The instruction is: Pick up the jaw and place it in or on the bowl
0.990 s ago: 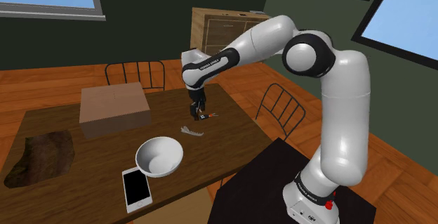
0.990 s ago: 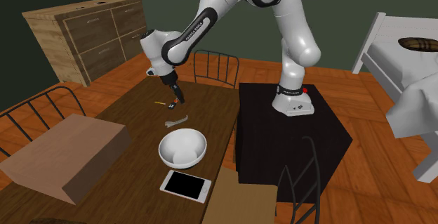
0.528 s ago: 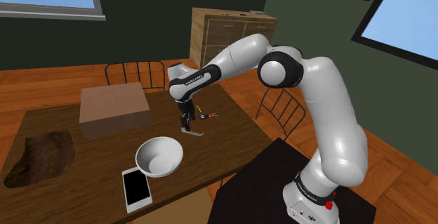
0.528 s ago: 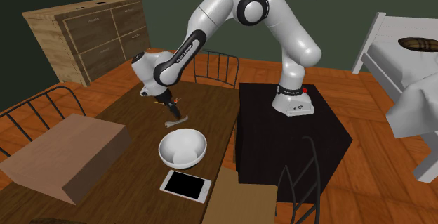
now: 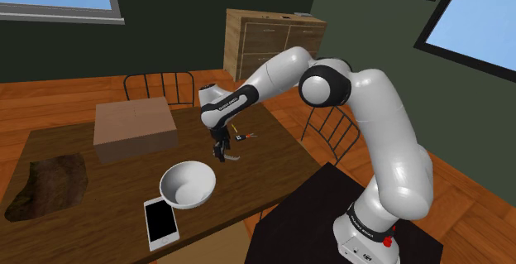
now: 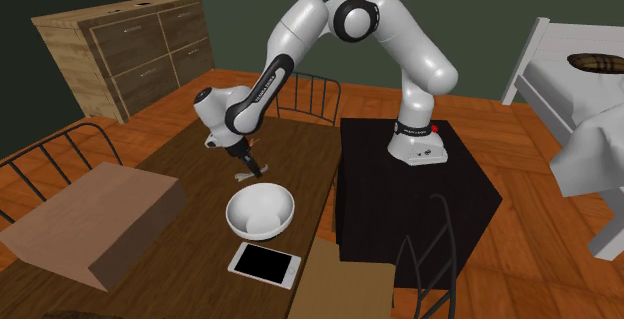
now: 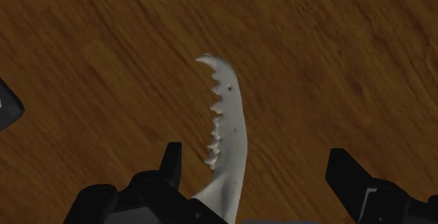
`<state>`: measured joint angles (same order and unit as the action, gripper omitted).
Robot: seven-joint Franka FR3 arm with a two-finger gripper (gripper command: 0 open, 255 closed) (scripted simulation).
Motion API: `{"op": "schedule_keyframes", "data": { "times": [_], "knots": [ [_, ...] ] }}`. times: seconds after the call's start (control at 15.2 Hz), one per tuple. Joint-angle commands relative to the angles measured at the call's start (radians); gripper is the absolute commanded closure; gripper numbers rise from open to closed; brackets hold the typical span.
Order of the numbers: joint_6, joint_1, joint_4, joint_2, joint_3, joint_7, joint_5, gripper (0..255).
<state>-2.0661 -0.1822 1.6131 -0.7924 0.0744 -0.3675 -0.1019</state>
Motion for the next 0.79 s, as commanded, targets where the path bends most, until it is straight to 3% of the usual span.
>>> {"op": "schedule_keyframes", "data": {
  "times": [0.0, 0.4, 0.46, 0.73],
  "knots": [
    [-0.005, 0.0, 0.001, -0.003, 0.0, 0.001, 0.0, 0],
    [-0.005, 0.0, 0.001, -0.003, 0.0, 0.001, 0.0, 0],
    [-0.005, 0.0, 0.001, -0.003, 0.0, 0.001, 0.0, 255],
    [-0.006, 0.0, 0.002, -0.003, 0.0, 0.0, 0.0, 255]
  ]
}}
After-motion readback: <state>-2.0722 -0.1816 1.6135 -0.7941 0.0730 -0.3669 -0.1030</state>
